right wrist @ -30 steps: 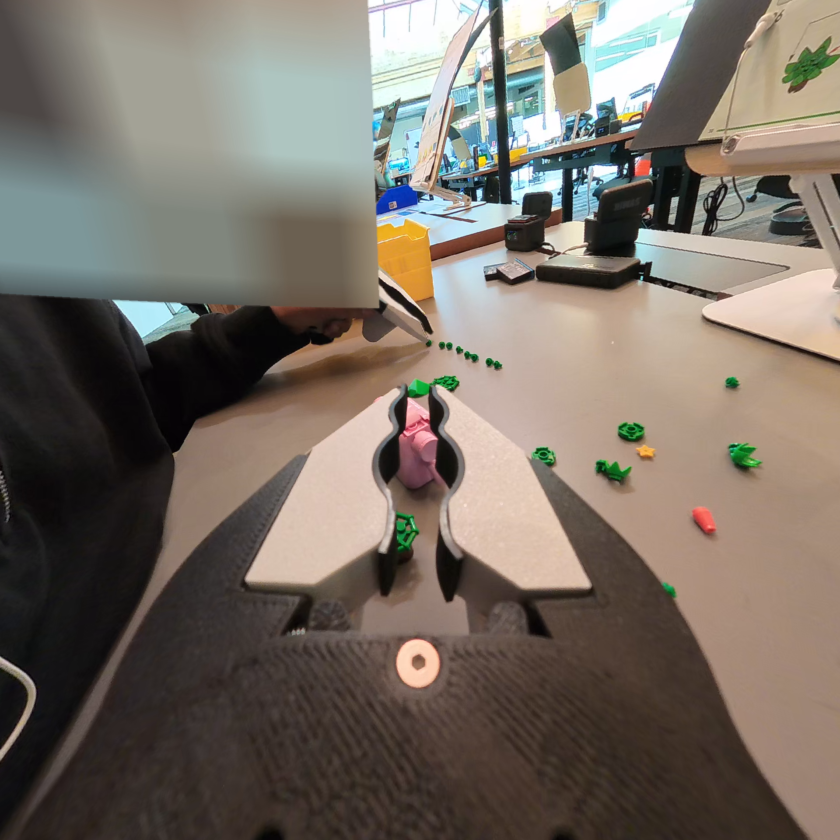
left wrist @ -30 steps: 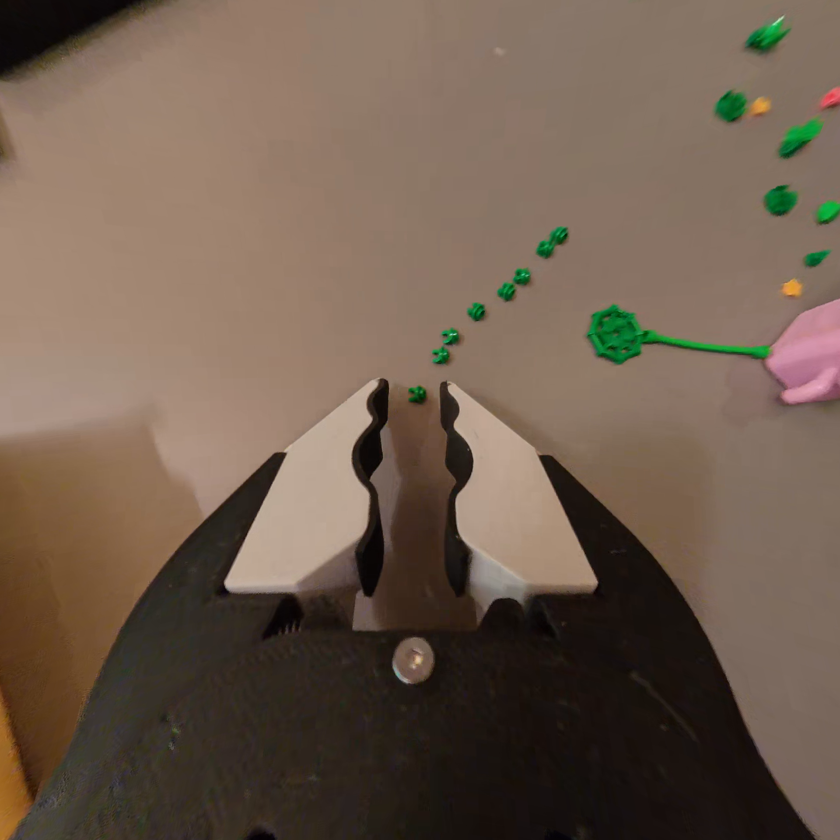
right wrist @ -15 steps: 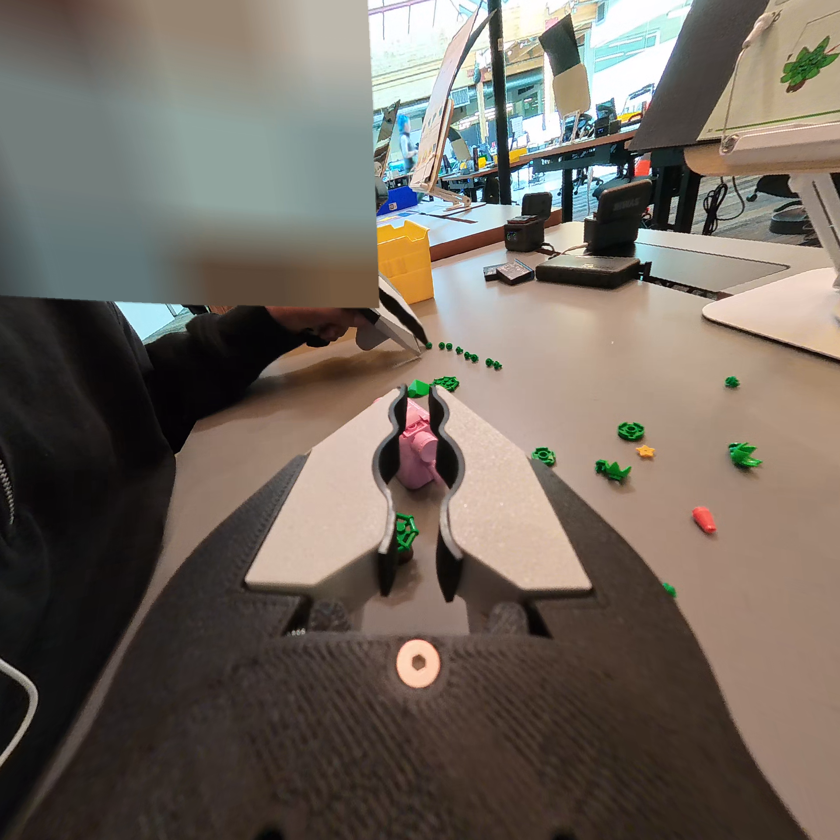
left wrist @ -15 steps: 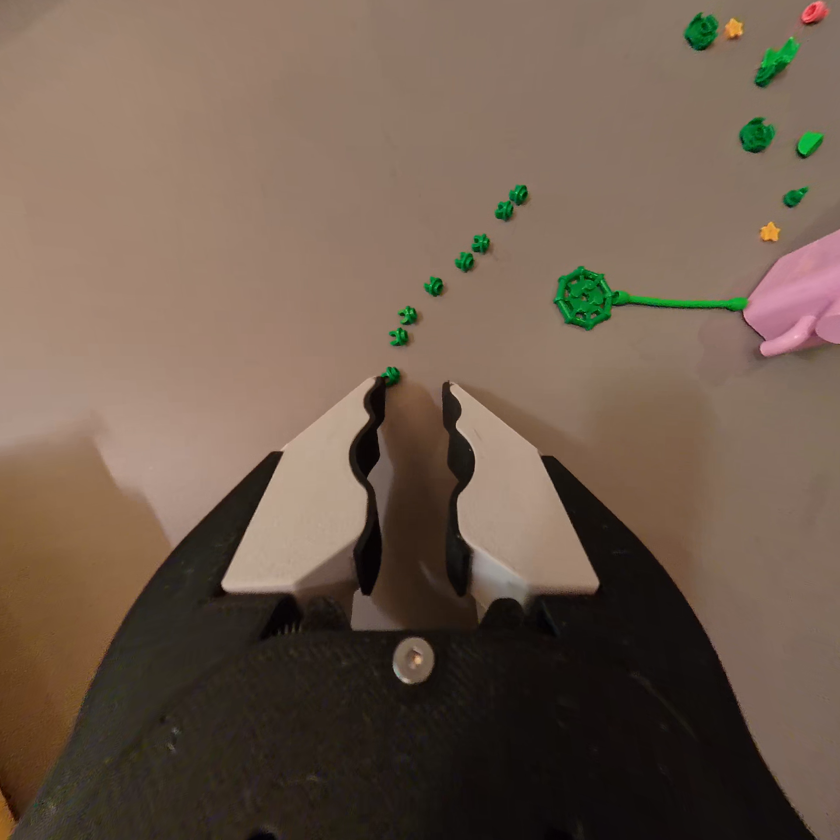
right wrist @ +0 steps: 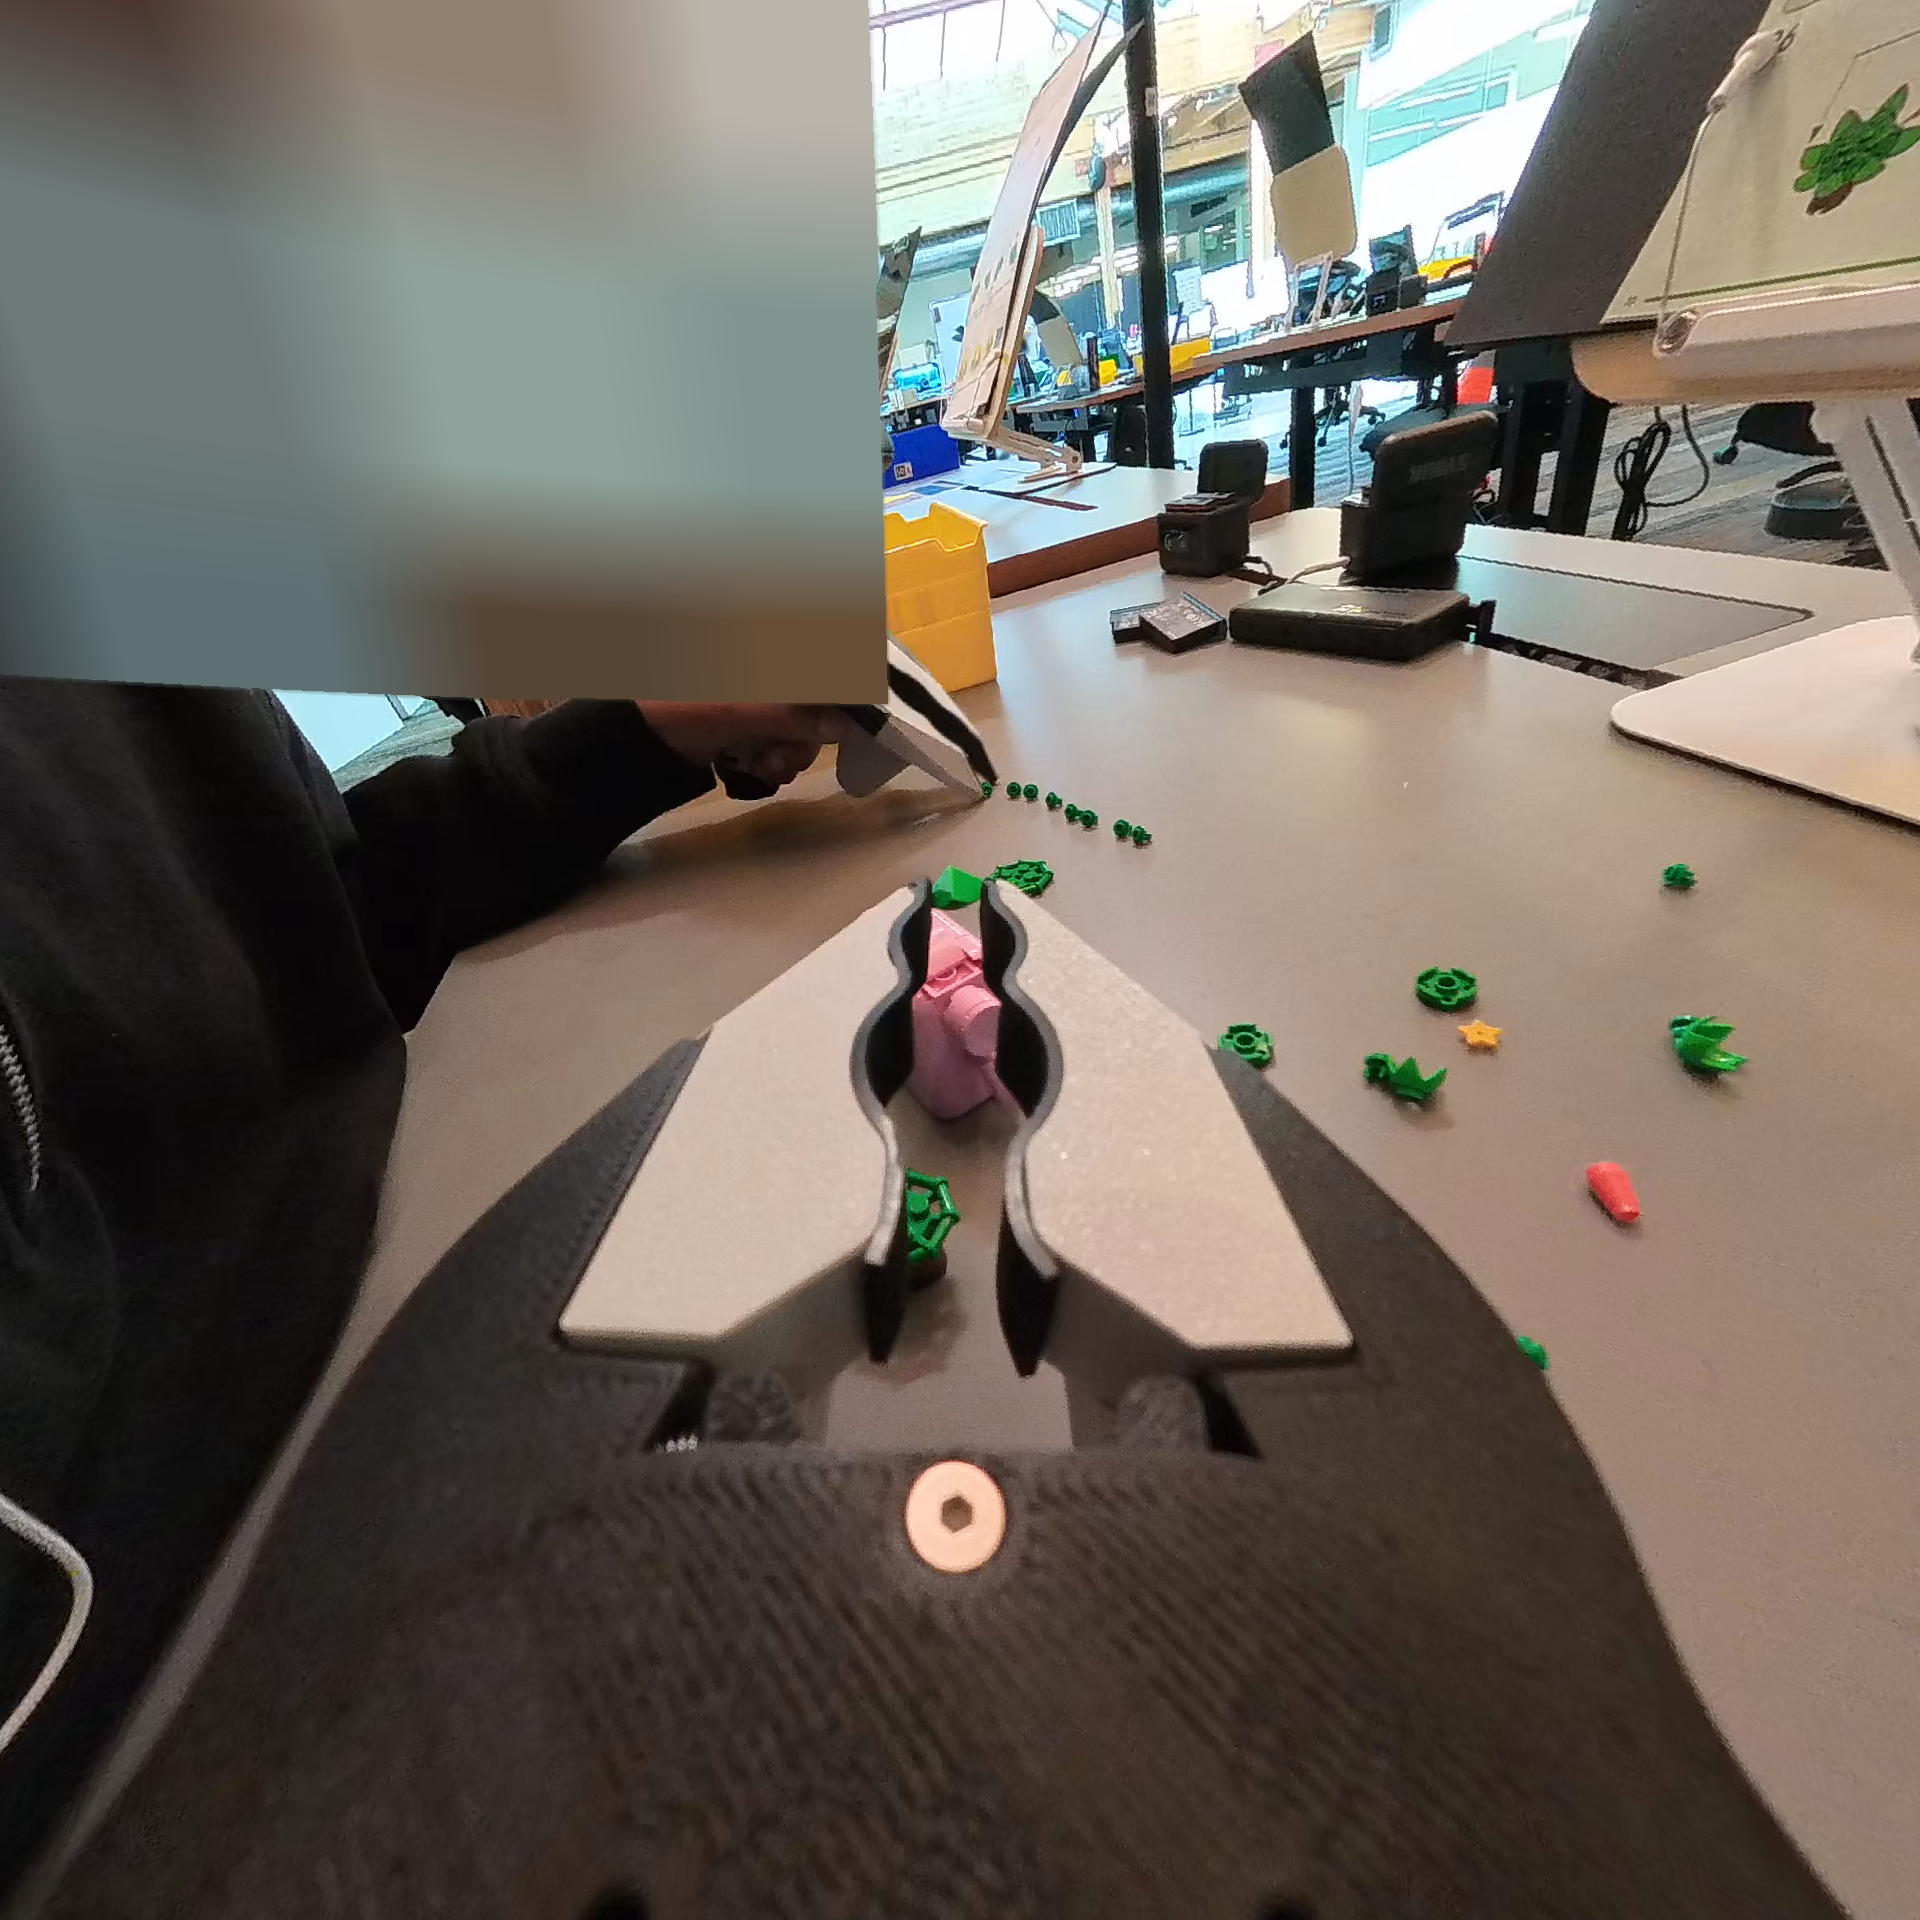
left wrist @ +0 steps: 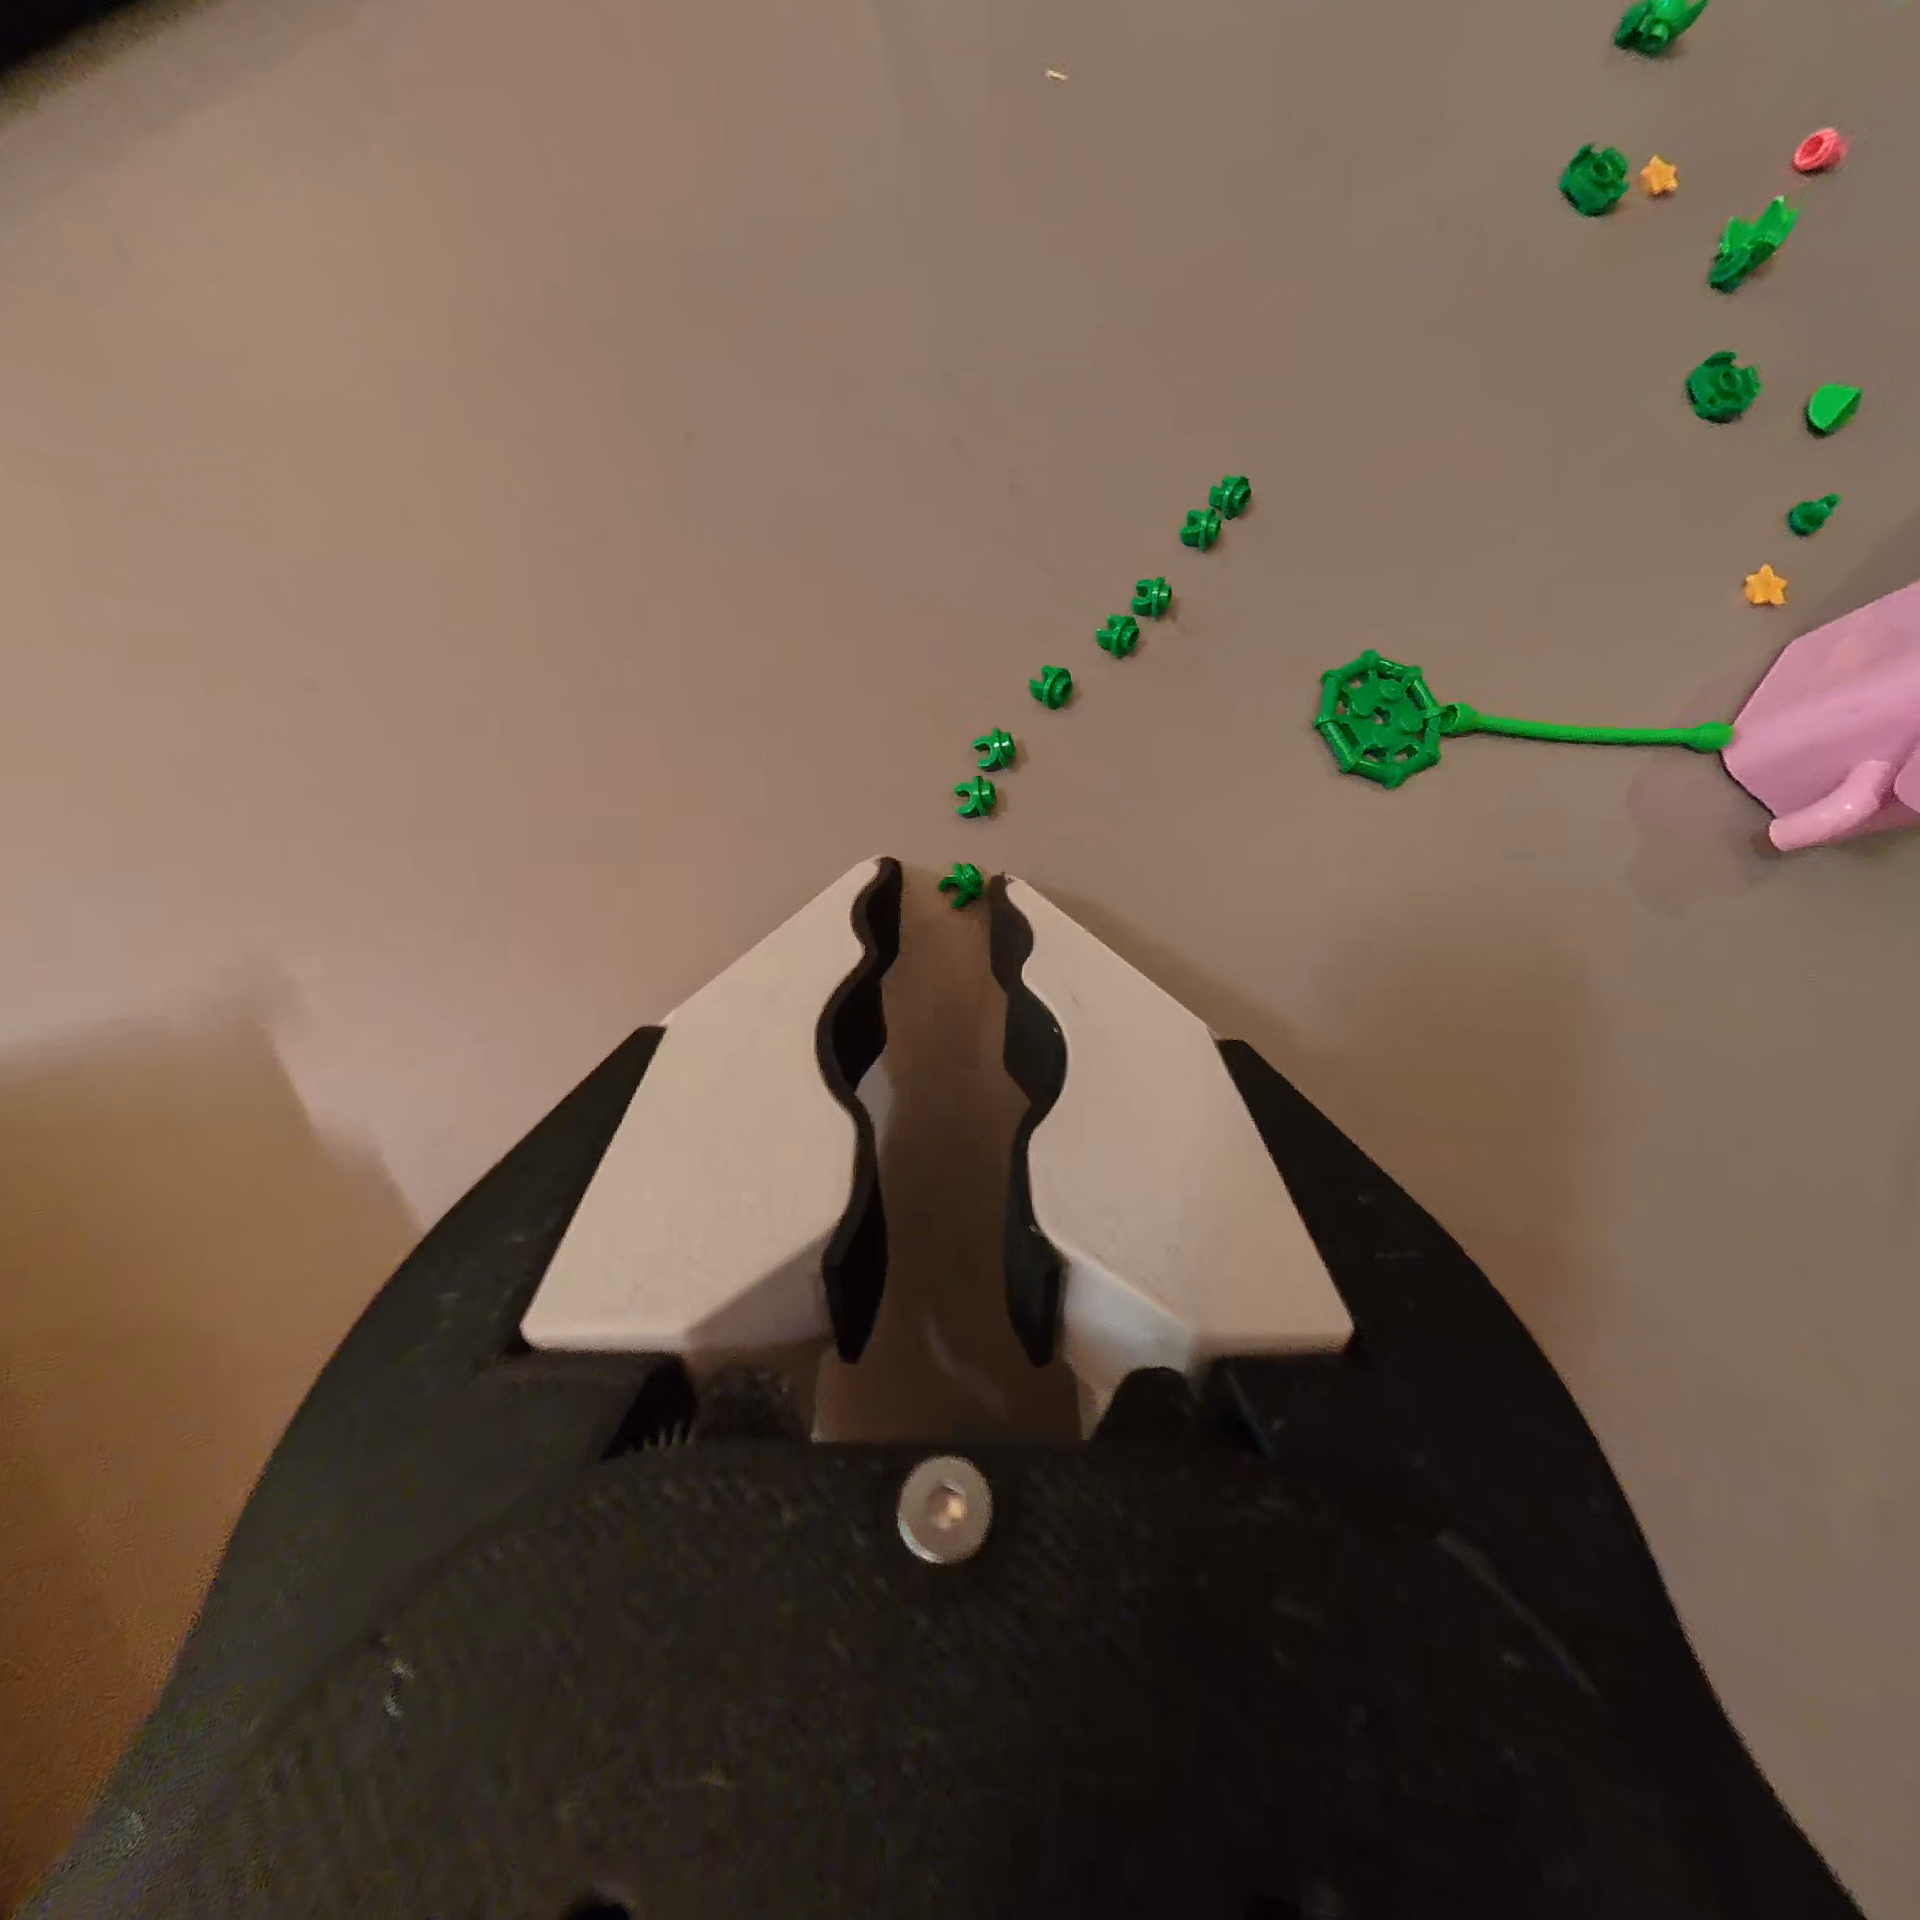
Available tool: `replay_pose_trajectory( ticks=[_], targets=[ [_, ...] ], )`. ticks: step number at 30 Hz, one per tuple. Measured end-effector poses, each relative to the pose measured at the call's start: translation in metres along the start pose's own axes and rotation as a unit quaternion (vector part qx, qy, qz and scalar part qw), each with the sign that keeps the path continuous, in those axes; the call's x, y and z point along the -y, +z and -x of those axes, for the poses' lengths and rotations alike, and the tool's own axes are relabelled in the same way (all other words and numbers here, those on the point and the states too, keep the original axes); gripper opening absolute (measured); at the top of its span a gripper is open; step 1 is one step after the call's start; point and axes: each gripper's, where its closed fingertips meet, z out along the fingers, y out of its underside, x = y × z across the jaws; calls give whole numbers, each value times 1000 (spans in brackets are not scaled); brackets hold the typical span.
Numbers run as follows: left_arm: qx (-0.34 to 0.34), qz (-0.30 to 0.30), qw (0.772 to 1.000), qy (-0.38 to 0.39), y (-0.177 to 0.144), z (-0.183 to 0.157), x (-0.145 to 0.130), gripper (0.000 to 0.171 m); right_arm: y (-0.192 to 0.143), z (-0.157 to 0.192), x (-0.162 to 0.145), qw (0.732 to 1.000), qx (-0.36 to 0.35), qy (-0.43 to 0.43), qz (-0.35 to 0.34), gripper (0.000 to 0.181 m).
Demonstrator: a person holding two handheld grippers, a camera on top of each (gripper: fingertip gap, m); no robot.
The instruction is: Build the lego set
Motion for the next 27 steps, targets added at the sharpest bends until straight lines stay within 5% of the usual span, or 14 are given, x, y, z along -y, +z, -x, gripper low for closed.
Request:
replay_pose_trajectory(
  ticks=[8,15,20,27],
  targets=[
    [-22,-5,999,41,-2,-13,4,4,0,0,0,1000,0,-1,0,7],
    [-95,-171,960,200,-28,-113,58,4,4,9,8,1000,0,-6,-17,7],
    [-160,-57,950,261,-10,-198,14,4,8,31,14,999,10,-49,-14,7],
    [-172,-19,955,242,-16,-265,-50,4,9,54,15,998,38,-57,-7,7]
  ],
)
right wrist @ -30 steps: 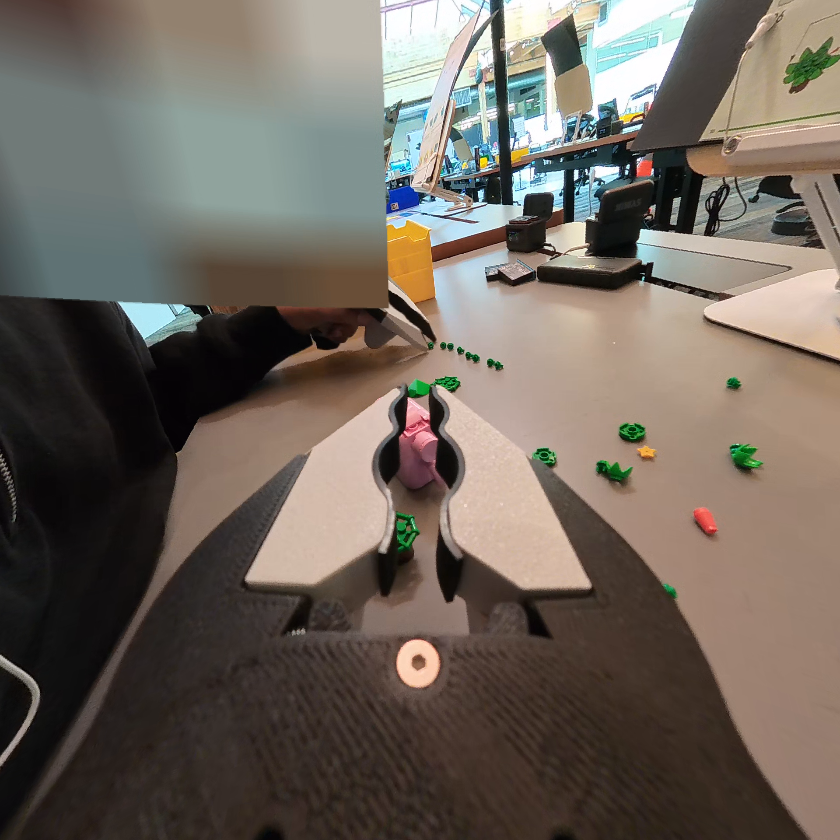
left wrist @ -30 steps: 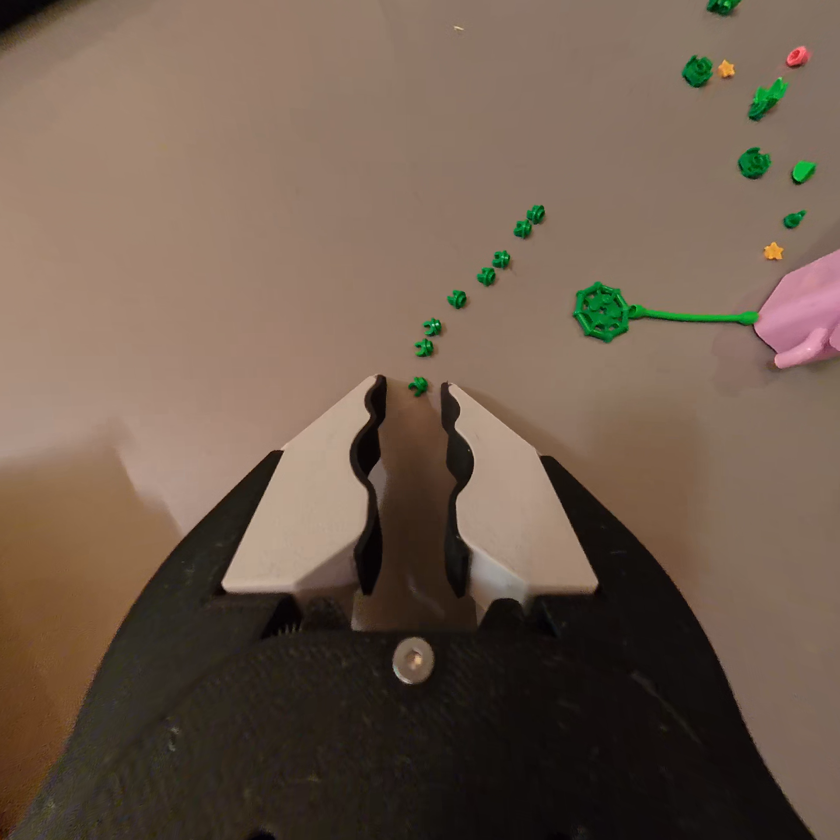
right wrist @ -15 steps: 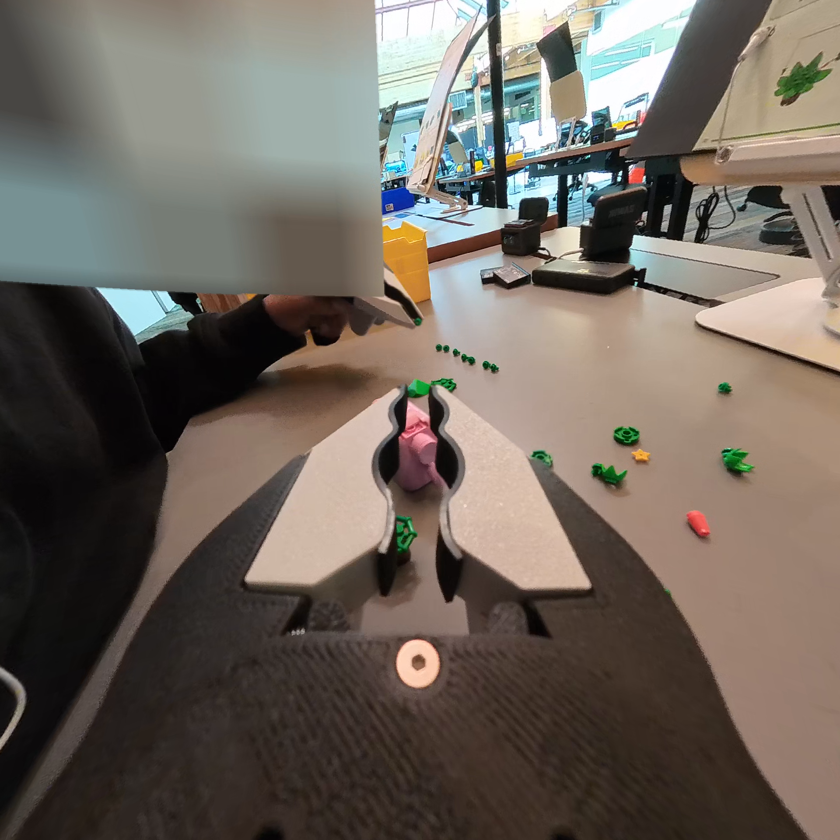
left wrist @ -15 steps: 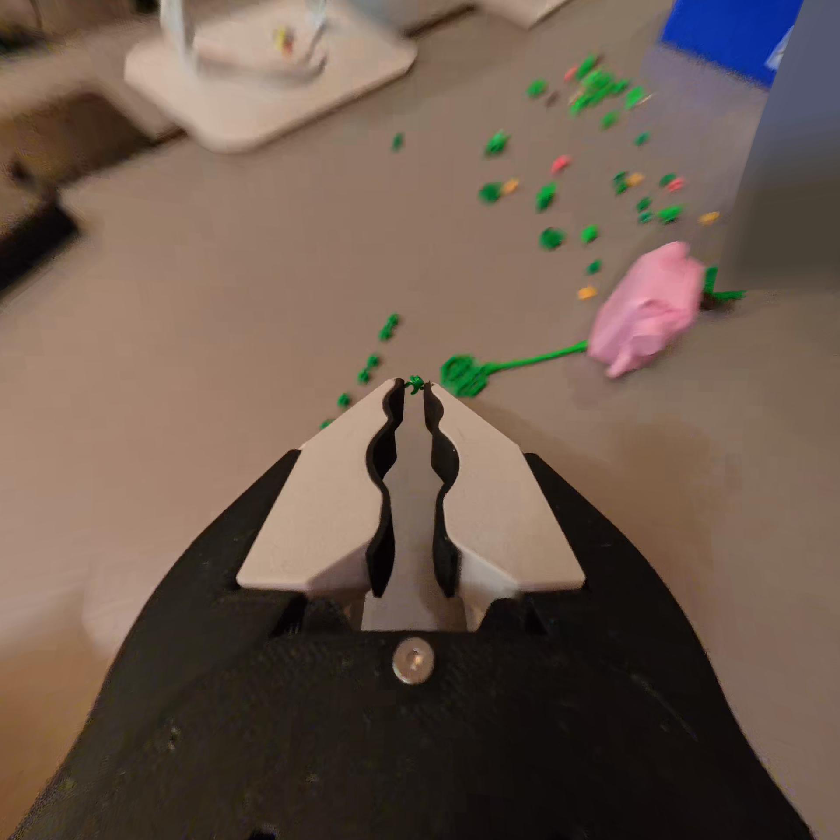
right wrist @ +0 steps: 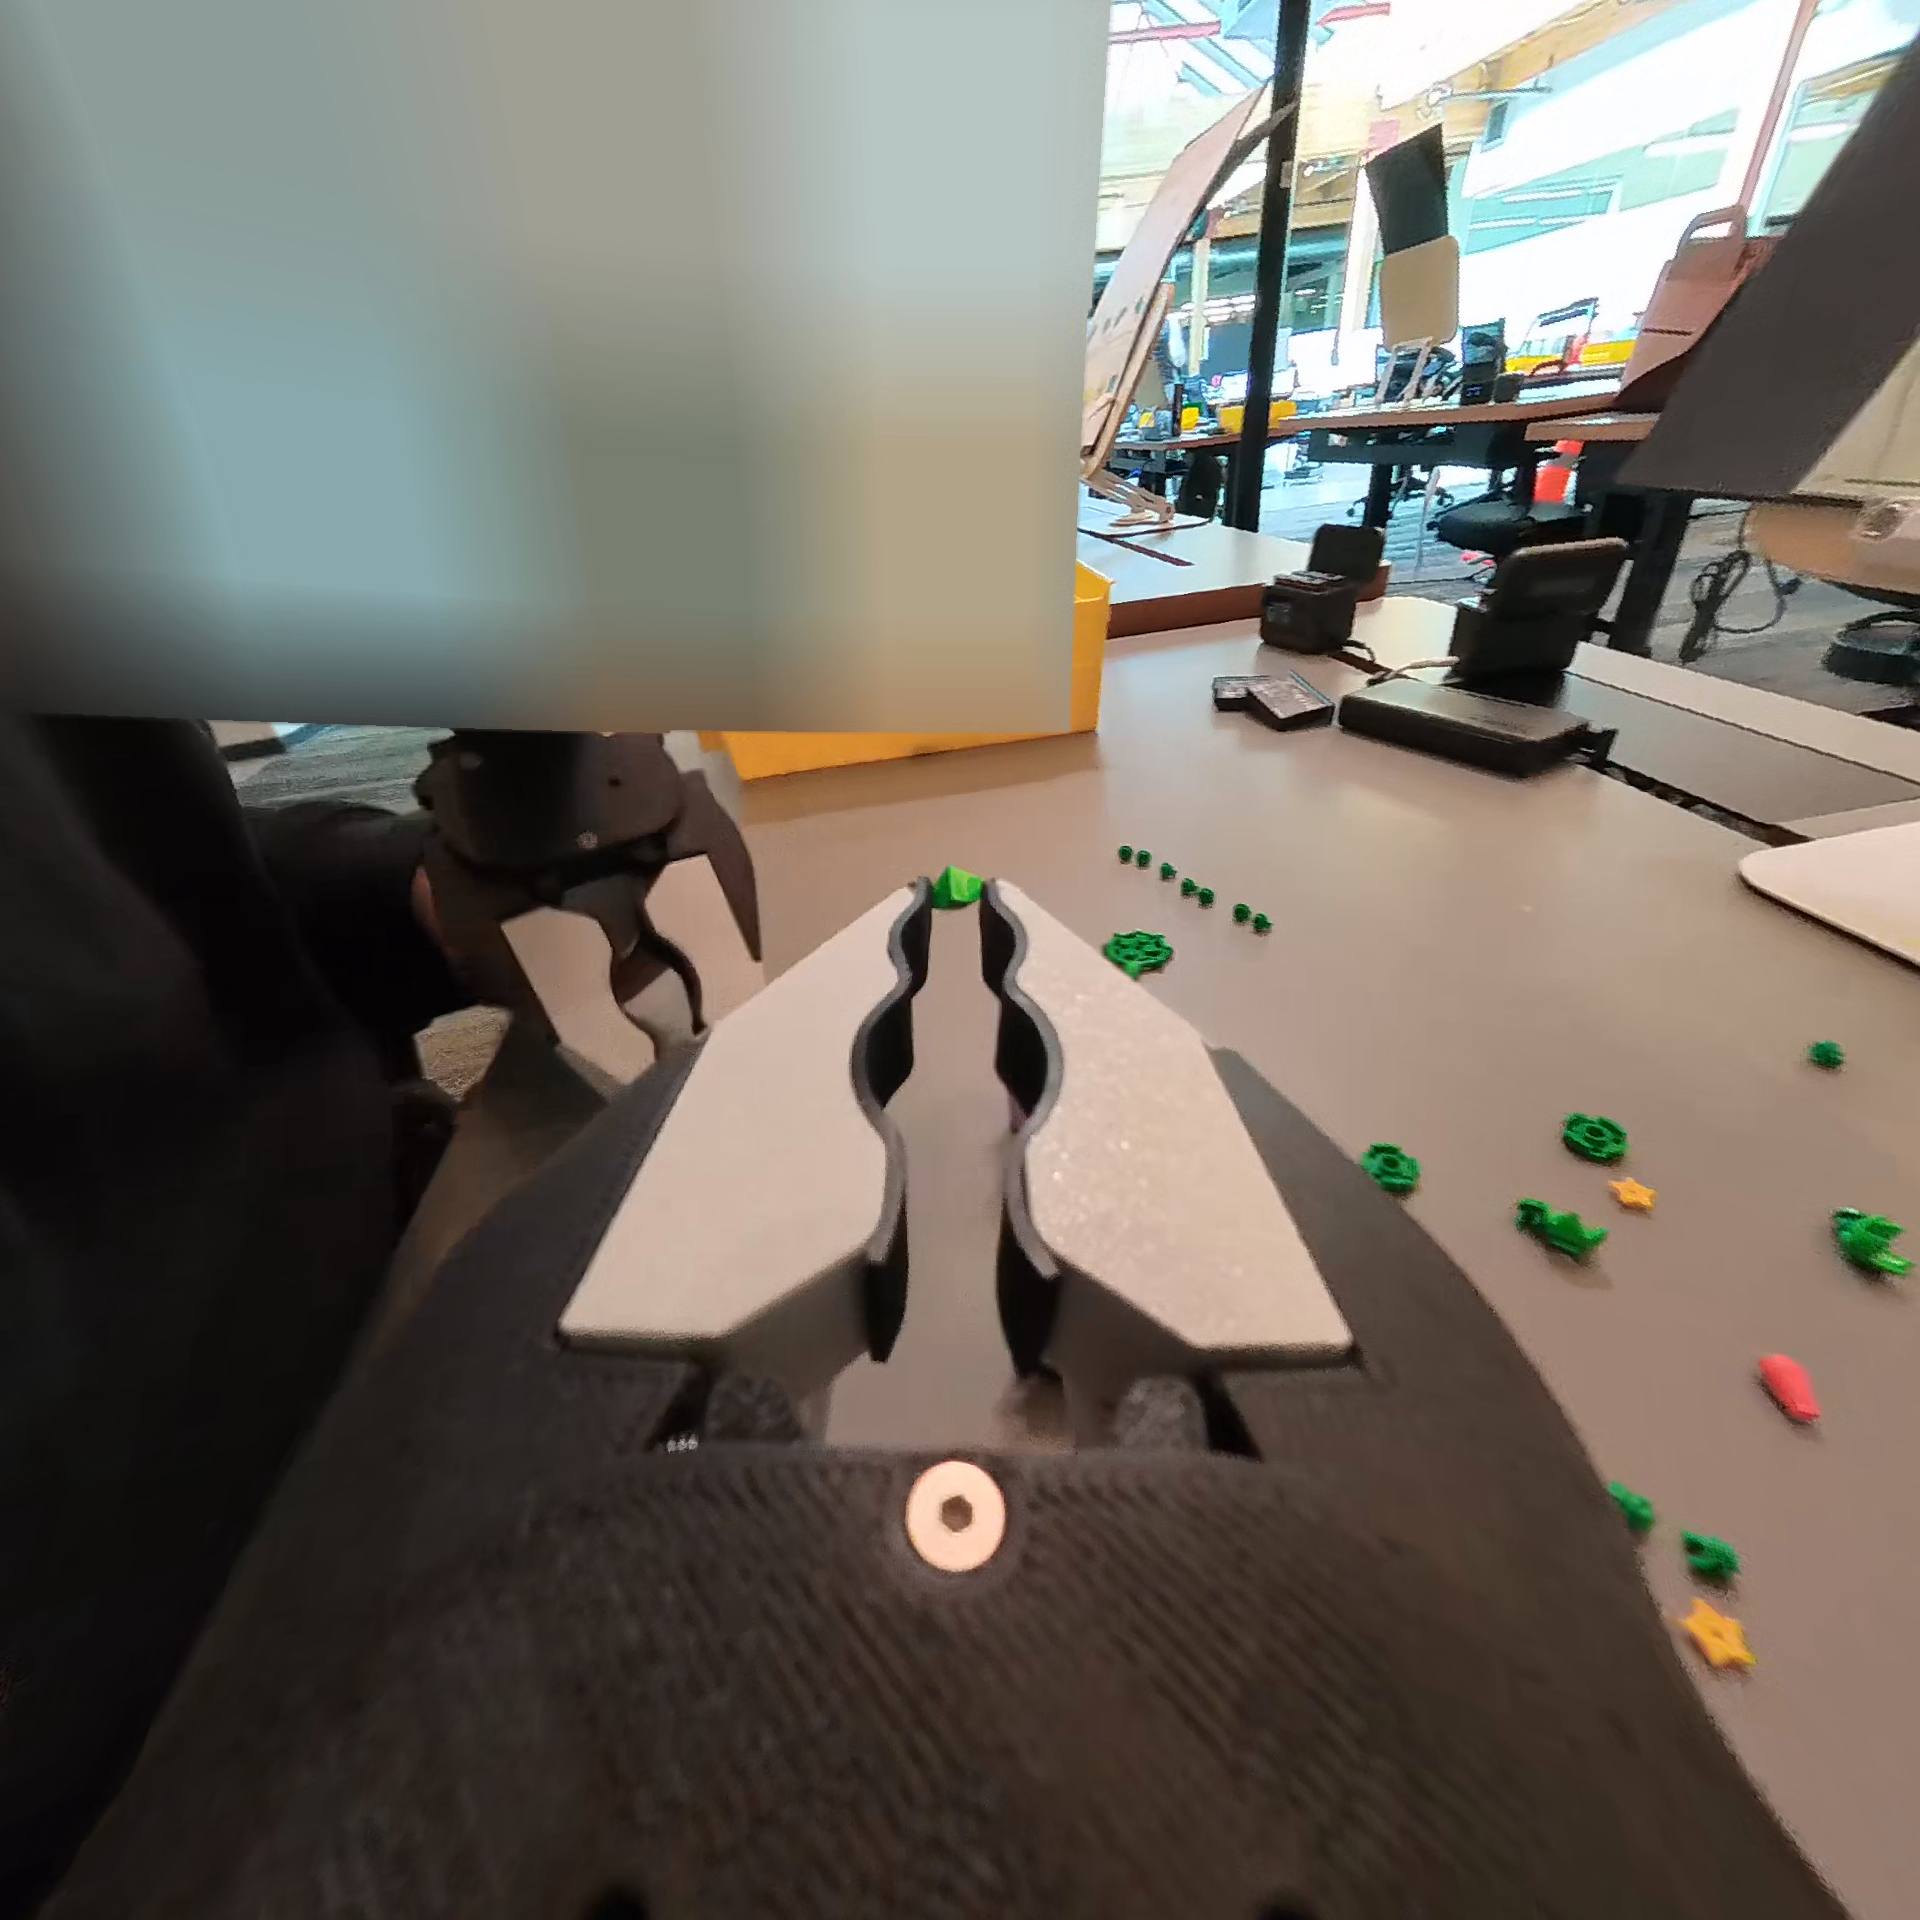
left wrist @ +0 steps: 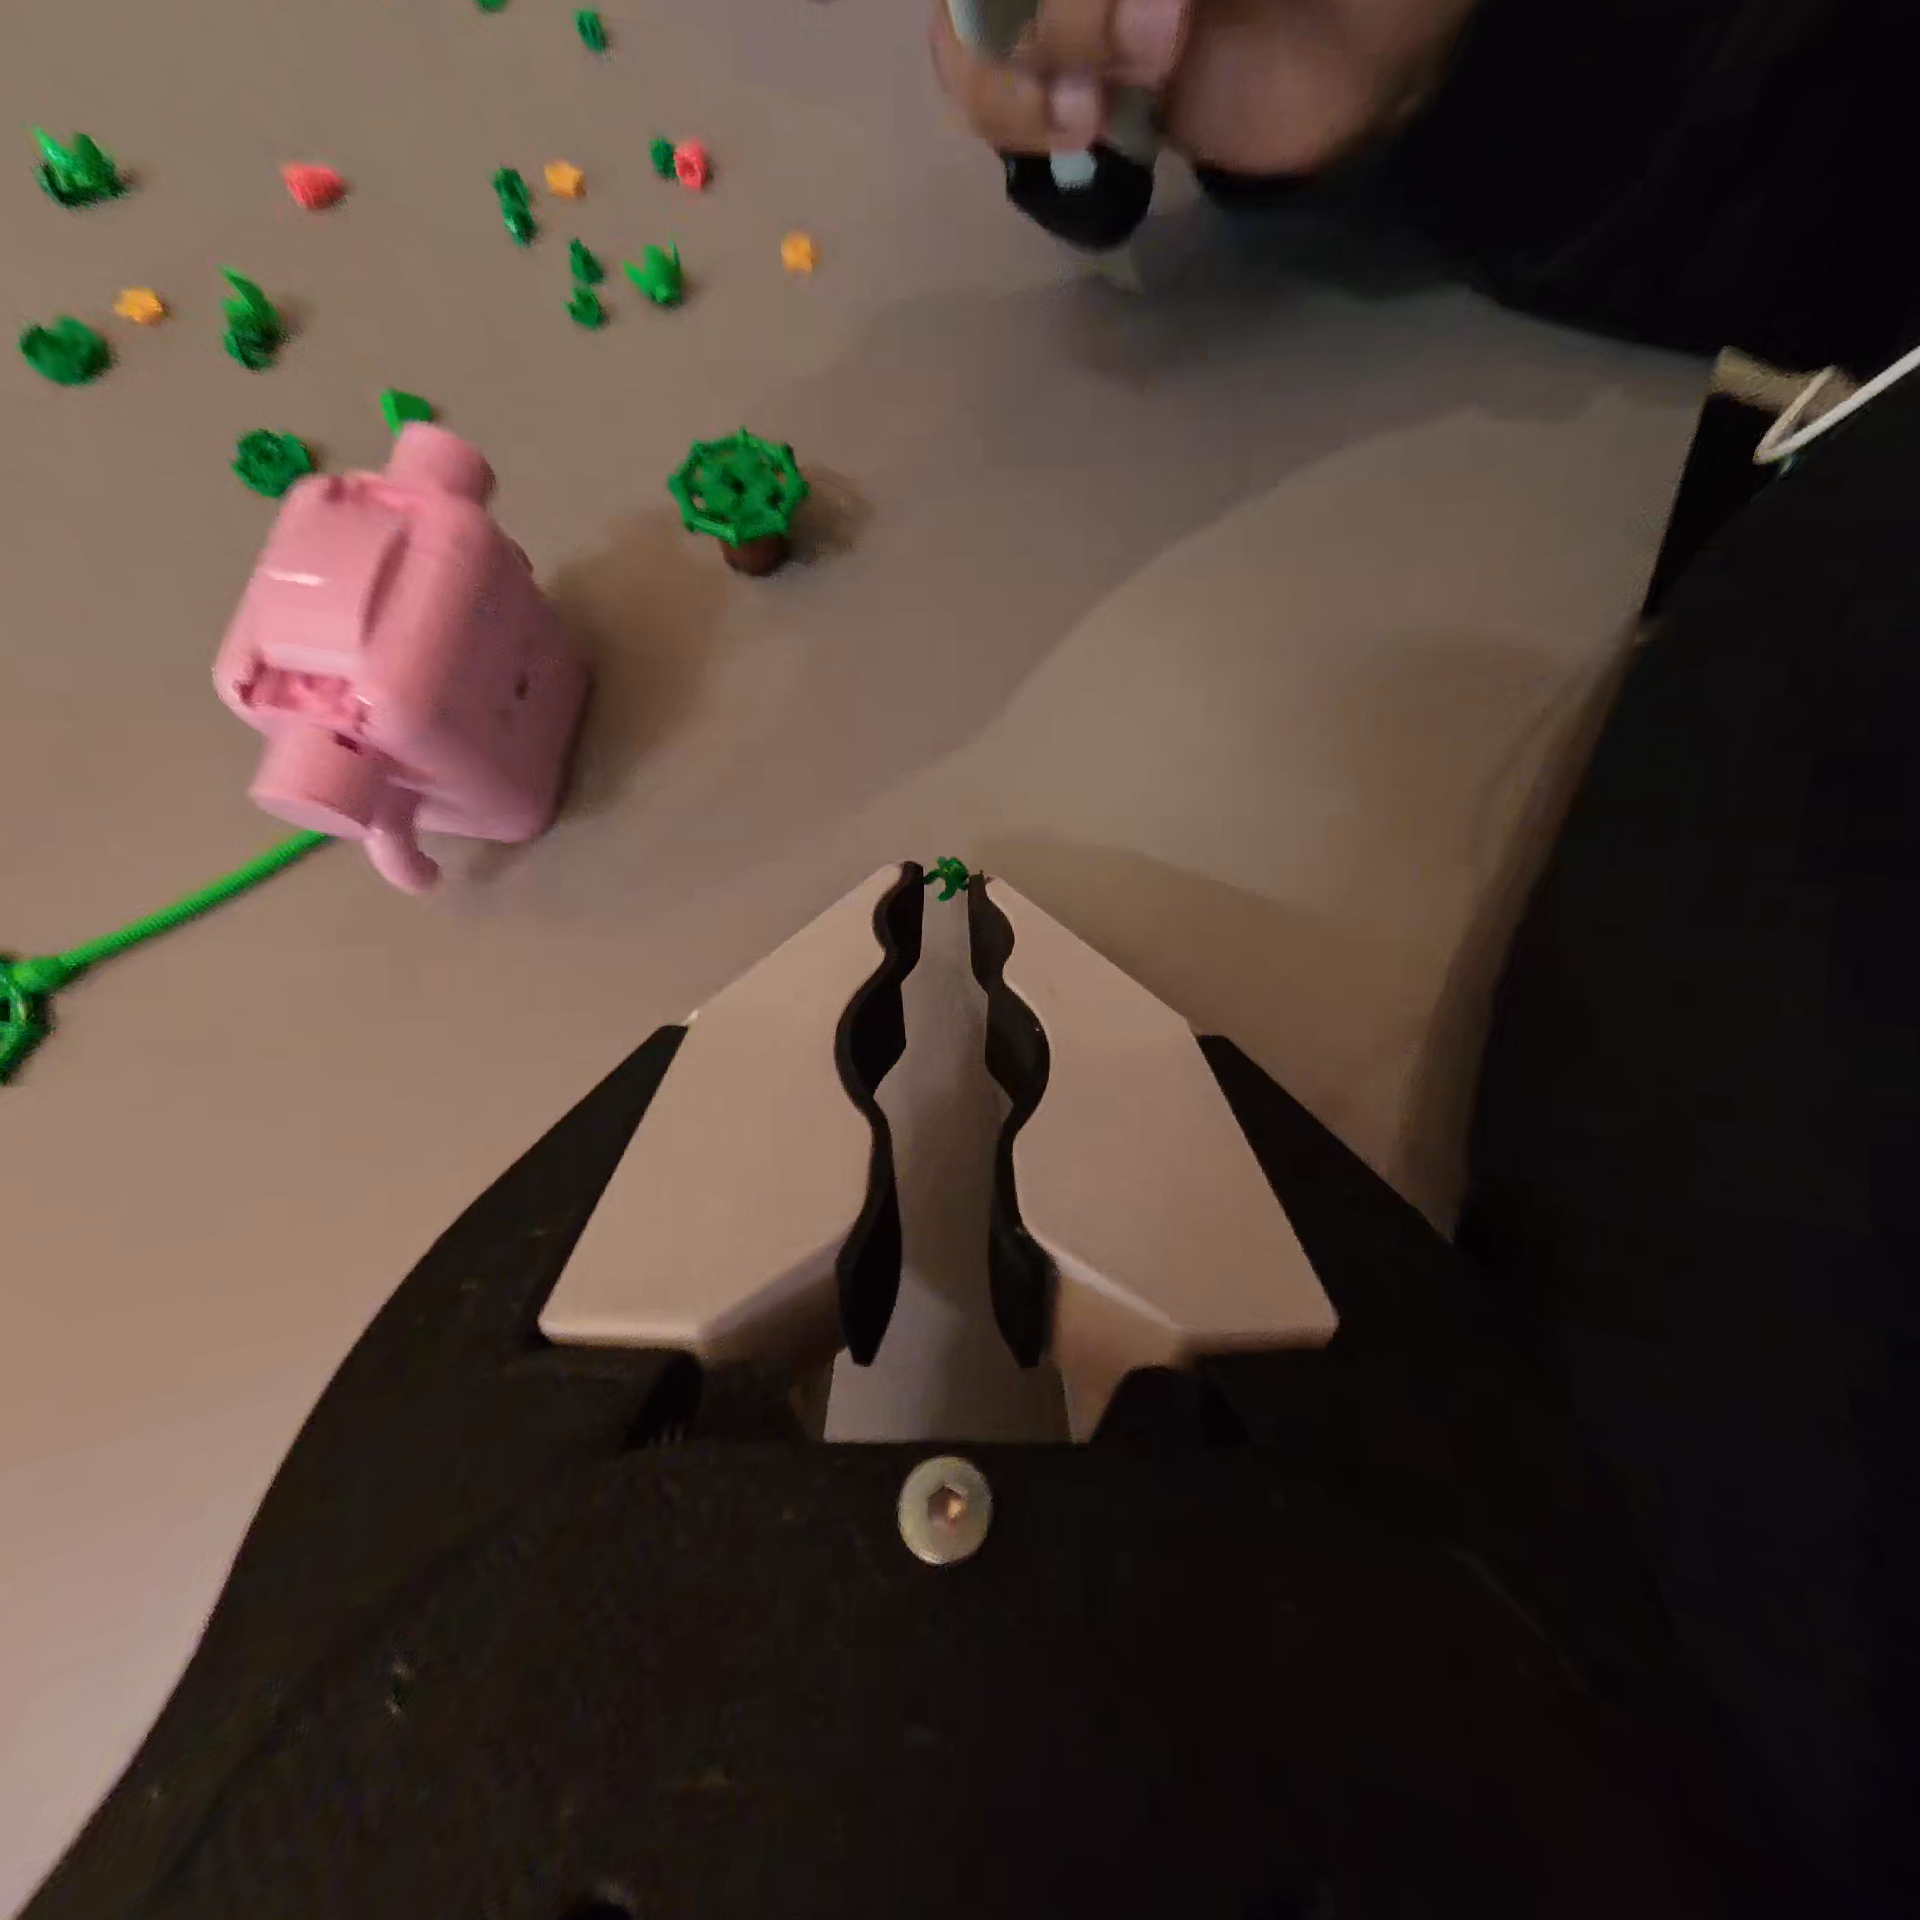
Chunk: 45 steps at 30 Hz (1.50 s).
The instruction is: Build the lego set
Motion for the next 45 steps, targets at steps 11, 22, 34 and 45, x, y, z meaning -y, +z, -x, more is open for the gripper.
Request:
replay_pose_trajectory(
  ticks=[11,22,34,45],
  targets=[
    [13,32,999,-42,0,-17,-21,18,5,16,-3,999,30,17,-2,7],
    [-15,7,998,-60,-7,-21,-11,14,2,16,2,1000,25,9,-5,7],
    [-78,52,993,-65,5,-40,-18,21,2,19,3,999,33,14,-8,7],
    [-120,33,991,-51,-4,-60,-9,14,4,19,0,999,31,9,-2,7]
  ],
)
